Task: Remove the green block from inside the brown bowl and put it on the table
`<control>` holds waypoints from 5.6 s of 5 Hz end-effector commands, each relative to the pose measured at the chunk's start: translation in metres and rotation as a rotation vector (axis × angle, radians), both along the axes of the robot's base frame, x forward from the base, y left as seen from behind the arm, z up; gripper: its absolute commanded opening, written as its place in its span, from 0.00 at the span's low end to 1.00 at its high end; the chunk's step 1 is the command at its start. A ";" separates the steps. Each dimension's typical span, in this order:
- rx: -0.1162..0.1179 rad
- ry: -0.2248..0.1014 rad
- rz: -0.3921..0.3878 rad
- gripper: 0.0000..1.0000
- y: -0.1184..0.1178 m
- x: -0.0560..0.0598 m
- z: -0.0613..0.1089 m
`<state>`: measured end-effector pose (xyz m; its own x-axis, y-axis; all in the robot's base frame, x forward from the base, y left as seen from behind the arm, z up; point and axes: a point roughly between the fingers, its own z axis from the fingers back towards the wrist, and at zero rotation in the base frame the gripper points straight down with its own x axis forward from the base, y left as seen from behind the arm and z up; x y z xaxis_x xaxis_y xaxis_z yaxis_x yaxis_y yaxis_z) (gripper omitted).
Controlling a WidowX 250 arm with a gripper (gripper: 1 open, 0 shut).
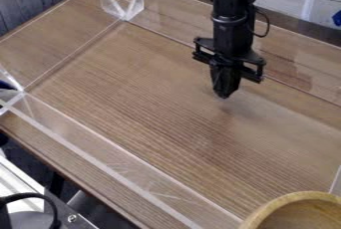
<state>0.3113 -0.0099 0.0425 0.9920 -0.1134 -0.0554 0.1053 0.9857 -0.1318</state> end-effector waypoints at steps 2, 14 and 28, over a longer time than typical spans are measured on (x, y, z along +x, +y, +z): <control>-0.003 -0.058 -0.010 0.00 0.002 0.014 0.010; 0.027 -0.153 0.123 0.00 0.104 -0.010 0.064; -0.006 -0.027 0.127 0.00 0.101 -0.024 -0.001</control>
<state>0.2761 0.0866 0.0270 0.9965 0.0099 -0.0828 -0.0227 0.9876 -0.1551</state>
